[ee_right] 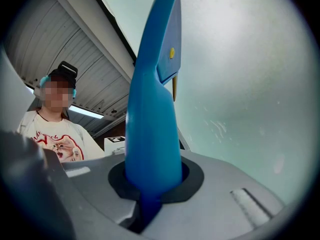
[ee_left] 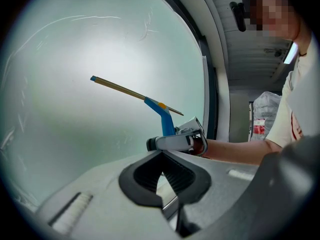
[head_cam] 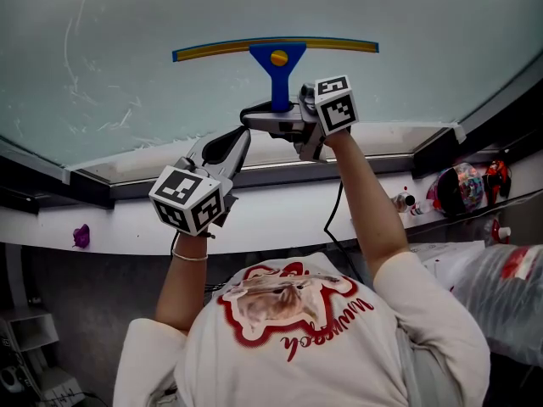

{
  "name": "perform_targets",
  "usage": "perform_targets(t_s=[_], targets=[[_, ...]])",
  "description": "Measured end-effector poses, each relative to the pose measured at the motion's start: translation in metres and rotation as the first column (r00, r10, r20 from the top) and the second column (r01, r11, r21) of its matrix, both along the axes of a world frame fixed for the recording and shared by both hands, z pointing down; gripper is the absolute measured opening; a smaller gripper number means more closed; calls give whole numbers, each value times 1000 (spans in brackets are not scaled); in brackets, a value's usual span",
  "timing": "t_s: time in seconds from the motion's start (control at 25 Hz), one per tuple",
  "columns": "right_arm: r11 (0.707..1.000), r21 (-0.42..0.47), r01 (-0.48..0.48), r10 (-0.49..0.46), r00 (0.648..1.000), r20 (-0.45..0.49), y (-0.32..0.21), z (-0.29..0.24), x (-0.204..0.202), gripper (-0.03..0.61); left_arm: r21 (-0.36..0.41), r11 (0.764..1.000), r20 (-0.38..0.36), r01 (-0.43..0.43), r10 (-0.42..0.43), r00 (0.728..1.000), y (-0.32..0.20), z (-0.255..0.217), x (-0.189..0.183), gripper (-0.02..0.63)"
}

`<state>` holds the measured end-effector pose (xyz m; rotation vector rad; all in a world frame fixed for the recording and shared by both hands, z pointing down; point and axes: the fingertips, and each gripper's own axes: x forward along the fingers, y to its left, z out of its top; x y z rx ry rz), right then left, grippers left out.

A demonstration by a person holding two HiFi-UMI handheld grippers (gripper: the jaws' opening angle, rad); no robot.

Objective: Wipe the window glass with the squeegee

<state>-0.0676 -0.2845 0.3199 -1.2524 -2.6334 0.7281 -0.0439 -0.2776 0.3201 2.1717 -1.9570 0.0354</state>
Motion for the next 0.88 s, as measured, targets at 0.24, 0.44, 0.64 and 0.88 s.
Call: perform_targets(t_s=[0.24,0.44,0.64,0.88], targets=[[1000,-19,0,-1,1000,-10,2,14,1,37,-9,1000,-33,4,-4,999,1,18,0,6],[999,-34,5,-6,1000,-21,3,24,2,38,-17,1000,-71,5,-7,997,3,28,0,6],[999,-39,6,-7,999,-36,4,36,3,38,-29,1000,-81,2,-4,997,3,39,2,6],[999,-47,0,-2,999,-44,4,50,3,42,-56,998,-92,-7,2,996,3,53,2,6]])
